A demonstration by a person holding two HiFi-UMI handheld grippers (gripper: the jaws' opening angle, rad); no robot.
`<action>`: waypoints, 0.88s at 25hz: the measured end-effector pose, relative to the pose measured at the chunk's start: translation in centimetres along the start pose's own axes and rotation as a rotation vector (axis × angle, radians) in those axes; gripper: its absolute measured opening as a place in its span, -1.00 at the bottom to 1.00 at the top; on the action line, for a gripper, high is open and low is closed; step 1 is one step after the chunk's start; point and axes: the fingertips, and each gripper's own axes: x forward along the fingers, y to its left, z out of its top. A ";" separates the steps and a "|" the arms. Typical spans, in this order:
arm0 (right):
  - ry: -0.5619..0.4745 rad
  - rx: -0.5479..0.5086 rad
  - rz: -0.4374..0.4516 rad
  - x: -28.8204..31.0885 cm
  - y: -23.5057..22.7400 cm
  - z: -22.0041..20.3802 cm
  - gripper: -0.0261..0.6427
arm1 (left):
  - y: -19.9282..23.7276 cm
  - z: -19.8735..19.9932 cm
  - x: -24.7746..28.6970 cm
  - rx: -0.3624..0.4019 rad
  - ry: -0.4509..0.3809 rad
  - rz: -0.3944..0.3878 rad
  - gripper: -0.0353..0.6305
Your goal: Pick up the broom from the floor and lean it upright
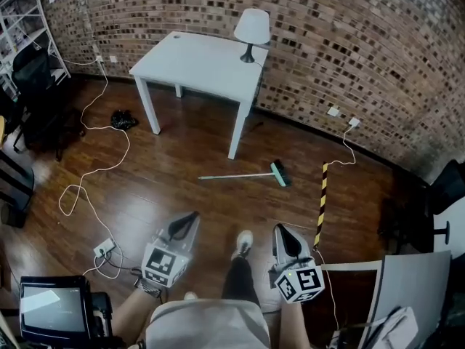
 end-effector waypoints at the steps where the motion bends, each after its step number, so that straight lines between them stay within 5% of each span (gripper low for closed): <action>1: 0.001 0.002 0.010 1.3 -1.5 0.2 -0.88 | 0.4 0.1 1.8 0.000 -0.001 0.010 -0.91; 12: 0.002 -0.011 0.085 14.5 -18.1 7.1 -0.88 | 3.5 5.6 20.6 -0.008 0.010 0.095 -0.91; 22: 0.018 -0.009 0.133 21.9 -24.8 9.1 -0.88 | 7.0 7.1 29.7 -0.010 0.038 0.127 -0.91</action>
